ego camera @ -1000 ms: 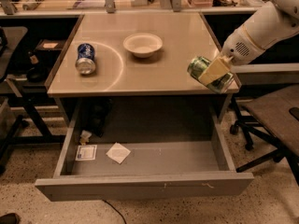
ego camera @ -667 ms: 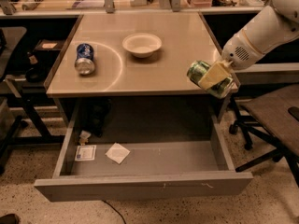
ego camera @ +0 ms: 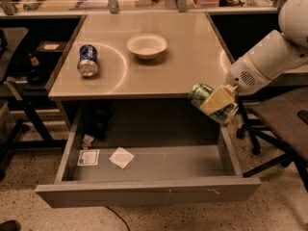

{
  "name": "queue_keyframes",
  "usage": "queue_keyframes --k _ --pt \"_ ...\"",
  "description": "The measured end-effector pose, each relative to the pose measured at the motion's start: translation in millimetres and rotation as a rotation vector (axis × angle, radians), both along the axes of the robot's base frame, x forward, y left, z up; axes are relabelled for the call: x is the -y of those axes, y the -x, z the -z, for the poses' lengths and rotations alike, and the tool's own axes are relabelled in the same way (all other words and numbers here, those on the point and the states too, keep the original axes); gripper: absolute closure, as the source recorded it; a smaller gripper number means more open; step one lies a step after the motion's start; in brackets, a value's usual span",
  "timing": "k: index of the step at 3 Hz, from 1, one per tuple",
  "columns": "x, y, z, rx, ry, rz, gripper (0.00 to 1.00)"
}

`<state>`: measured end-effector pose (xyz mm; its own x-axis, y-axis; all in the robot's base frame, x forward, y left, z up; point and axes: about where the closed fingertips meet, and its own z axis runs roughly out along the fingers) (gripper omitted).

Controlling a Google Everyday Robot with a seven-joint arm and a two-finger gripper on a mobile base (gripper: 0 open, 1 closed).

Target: Place green can into top drawer

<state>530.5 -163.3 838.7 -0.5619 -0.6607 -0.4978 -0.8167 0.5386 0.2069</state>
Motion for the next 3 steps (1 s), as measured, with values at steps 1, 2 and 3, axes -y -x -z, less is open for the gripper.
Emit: queue_keyframes --k 1,2,3 --pt "-14.8 22.8 22.1 -0.068 -0.034 -0.021 1.00" --pt "-15.8 24.4 24.4 -0.074 -0.035 -0.024 1.00" --pt "-23.4 30.7 46.3 -0.124 -0.061 -0.046 1.00"
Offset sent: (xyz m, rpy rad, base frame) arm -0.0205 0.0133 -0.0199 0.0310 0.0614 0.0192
